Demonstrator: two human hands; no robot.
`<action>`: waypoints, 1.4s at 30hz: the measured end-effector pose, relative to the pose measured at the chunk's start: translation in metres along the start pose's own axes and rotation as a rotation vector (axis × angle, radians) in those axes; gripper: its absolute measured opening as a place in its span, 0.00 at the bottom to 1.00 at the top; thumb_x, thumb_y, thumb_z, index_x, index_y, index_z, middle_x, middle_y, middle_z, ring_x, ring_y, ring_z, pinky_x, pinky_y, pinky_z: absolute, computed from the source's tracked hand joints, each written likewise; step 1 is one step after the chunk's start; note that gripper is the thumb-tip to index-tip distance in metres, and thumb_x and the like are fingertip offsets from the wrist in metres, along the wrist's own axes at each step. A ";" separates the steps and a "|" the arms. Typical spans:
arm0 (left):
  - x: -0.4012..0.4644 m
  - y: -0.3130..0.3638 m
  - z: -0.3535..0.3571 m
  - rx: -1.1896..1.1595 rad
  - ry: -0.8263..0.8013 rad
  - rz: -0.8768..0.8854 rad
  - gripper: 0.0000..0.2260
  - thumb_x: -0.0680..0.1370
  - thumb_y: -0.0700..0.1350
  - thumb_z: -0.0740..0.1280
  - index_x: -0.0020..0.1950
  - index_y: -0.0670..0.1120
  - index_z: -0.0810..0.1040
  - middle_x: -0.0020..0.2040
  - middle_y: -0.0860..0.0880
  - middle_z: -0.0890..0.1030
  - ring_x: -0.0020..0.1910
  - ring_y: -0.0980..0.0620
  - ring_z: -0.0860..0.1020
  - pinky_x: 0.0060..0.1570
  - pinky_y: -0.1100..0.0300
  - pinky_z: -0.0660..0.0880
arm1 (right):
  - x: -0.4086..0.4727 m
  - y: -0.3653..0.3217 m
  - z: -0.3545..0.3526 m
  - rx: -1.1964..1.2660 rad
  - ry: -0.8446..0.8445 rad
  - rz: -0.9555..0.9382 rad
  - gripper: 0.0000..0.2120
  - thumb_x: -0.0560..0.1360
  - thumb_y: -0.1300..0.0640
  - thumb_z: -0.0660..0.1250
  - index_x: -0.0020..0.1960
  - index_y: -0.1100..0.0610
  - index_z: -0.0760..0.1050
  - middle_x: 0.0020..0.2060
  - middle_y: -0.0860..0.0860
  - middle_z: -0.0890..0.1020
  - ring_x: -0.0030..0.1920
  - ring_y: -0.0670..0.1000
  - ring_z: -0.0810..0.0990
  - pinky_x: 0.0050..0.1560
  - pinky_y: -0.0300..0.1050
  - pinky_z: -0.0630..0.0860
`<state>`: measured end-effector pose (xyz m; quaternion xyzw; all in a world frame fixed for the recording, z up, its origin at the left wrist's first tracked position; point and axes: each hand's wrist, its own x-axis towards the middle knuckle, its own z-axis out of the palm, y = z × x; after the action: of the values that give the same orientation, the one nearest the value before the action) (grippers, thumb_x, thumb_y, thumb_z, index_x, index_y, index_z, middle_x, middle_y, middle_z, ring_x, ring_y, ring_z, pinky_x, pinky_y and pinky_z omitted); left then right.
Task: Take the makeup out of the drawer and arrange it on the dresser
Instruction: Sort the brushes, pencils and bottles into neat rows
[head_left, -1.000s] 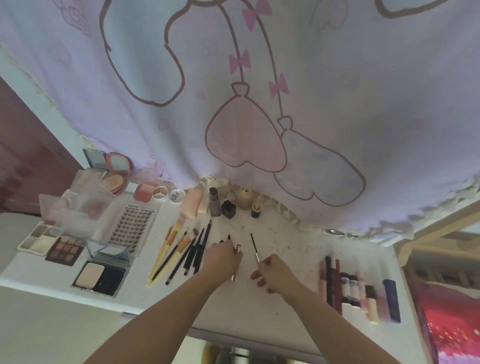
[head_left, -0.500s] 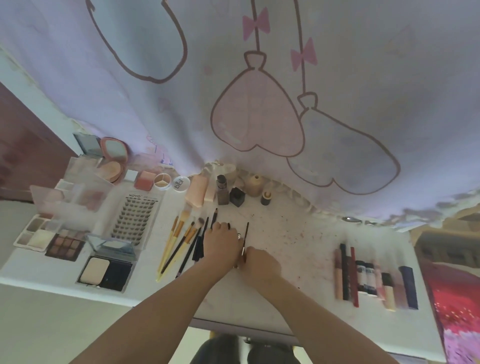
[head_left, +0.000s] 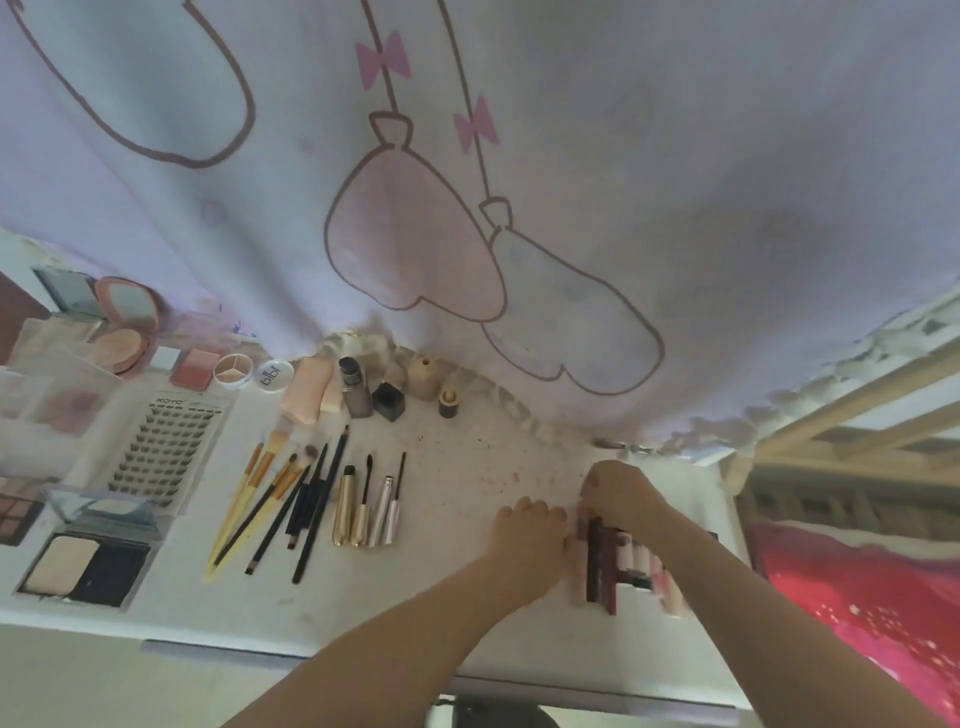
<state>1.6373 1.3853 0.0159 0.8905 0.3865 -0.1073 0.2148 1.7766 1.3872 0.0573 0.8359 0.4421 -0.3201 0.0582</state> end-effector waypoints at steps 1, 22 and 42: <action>0.003 0.011 0.006 0.012 -0.019 -0.030 0.14 0.82 0.49 0.52 0.61 0.43 0.70 0.58 0.43 0.75 0.58 0.43 0.71 0.56 0.51 0.67 | 0.002 0.003 0.000 -0.013 -0.027 -0.007 0.08 0.76 0.59 0.60 0.50 0.60 0.76 0.50 0.56 0.80 0.50 0.55 0.79 0.45 0.42 0.73; -0.057 -0.044 -0.065 -0.322 0.317 -0.013 0.13 0.82 0.53 0.52 0.51 0.45 0.70 0.40 0.50 0.73 0.37 0.48 0.73 0.36 0.55 0.66 | -0.039 -0.048 -0.038 0.581 -0.249 -0.405 0.17 0.81 0.51 0.57 0.45 0.62 0.76 0.23 0.44 0.74 0.23 0.44 0.66 0.24 0.36 0.62; -0.091 -0.094 -0.134 -0.332 0.355 0.121 0.11 0.82 0.54 0.55 0.46 0.50 0.71 0.29 0.55 0.68 0.26 0.61 0.67 0.29 0.68 0.65 | -0.090 -0.093 -0.066 0.639 -0.328 -0.433 0.17 0.79 0.43 0.59 0.51 0.56 0.77 0.30 0.47 0.76 0.26 0.43 0.70 0.25 0.33 0.66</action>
<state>1.5097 1.4465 0.1385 0.8694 0.3765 0.1289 0.2930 1.7003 1.4053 0.1791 0.6375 0.4709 -0.5749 -0.2032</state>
